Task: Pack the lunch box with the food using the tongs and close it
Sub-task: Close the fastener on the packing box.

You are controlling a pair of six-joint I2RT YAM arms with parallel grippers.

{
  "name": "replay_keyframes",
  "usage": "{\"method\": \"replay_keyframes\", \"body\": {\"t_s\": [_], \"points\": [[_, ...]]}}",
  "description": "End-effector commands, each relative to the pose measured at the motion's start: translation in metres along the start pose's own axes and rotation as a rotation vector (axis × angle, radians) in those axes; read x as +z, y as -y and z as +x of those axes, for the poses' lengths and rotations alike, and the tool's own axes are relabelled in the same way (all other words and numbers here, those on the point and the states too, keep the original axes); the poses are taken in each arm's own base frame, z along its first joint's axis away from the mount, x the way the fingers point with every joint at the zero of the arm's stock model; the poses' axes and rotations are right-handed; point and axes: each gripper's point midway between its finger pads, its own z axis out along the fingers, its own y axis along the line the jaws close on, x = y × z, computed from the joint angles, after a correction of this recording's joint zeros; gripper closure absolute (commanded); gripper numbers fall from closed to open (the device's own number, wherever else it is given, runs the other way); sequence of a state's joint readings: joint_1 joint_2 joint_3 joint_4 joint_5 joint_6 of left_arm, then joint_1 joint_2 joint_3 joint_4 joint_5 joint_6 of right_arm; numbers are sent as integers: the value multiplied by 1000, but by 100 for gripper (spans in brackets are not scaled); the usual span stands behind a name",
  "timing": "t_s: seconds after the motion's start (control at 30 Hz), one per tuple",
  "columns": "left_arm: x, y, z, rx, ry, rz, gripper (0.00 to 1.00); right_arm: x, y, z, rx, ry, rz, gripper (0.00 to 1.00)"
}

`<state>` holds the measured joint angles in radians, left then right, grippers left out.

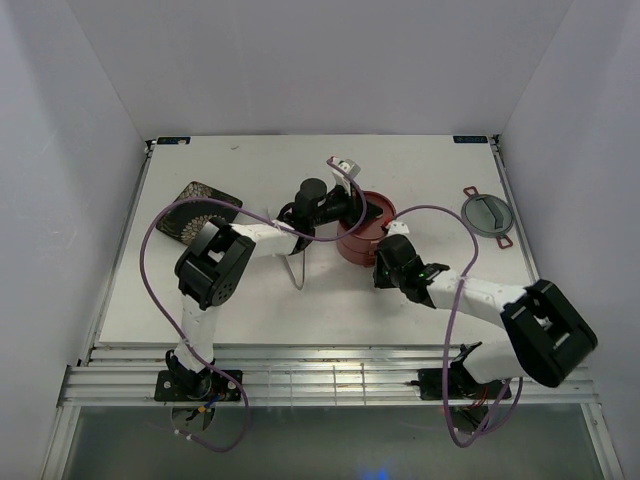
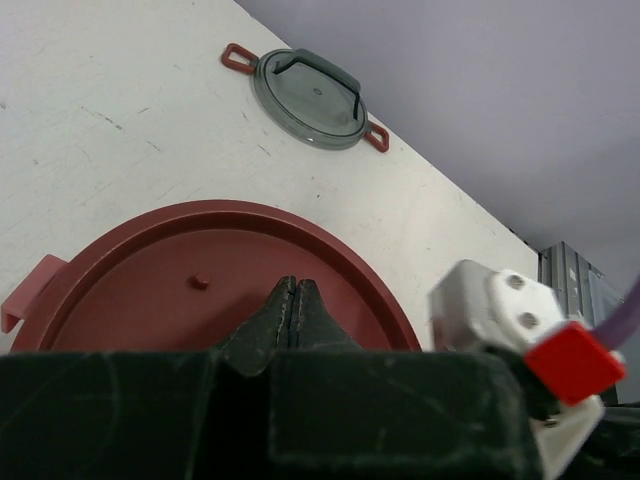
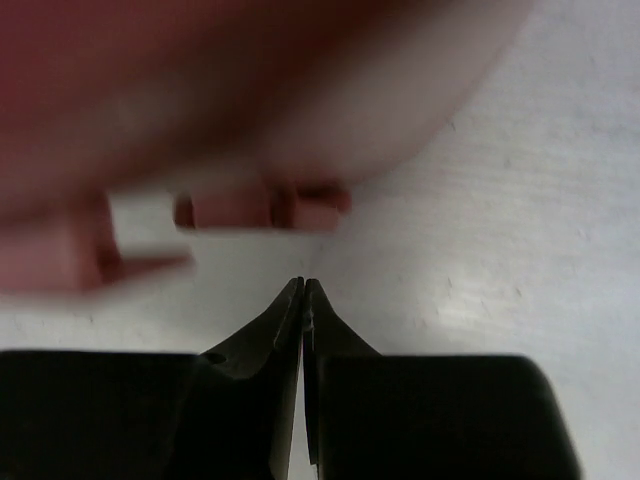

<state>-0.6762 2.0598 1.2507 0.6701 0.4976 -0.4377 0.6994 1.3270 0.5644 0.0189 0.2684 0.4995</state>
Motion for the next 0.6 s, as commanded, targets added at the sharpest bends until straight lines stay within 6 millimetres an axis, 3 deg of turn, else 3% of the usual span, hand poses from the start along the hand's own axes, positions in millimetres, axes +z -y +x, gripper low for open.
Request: {"method": "replay_keyframes", "body": {"t_s": [0.0, 0.07, 0.17, 0.23, 0.47, 0.57], "points": [[-21, -15, 74, -161, -203, -60, 100, 15, -23, -64, 13, 189, -43, 92], [-22, -15, 79, -167, -208, -61, 100, 16, -29, -81, 25, 255, -54, 92], [-25, -14, 80, -168, -205, -56, 100, 10, -22, -89, 49, 322, -33, 92], [-26, -13, 83, -178, -208, -56, 100, 6, -9, -79, 49, 338, -4, 92], [-22, 0, 79, -198, -197, -16, 100, -3, 22, -73, 87, 404, 95, 92], [-20, 7, 70, -188, -177, -15, 100, -4, 35, -80, 129, 417, 77, 92]]}}
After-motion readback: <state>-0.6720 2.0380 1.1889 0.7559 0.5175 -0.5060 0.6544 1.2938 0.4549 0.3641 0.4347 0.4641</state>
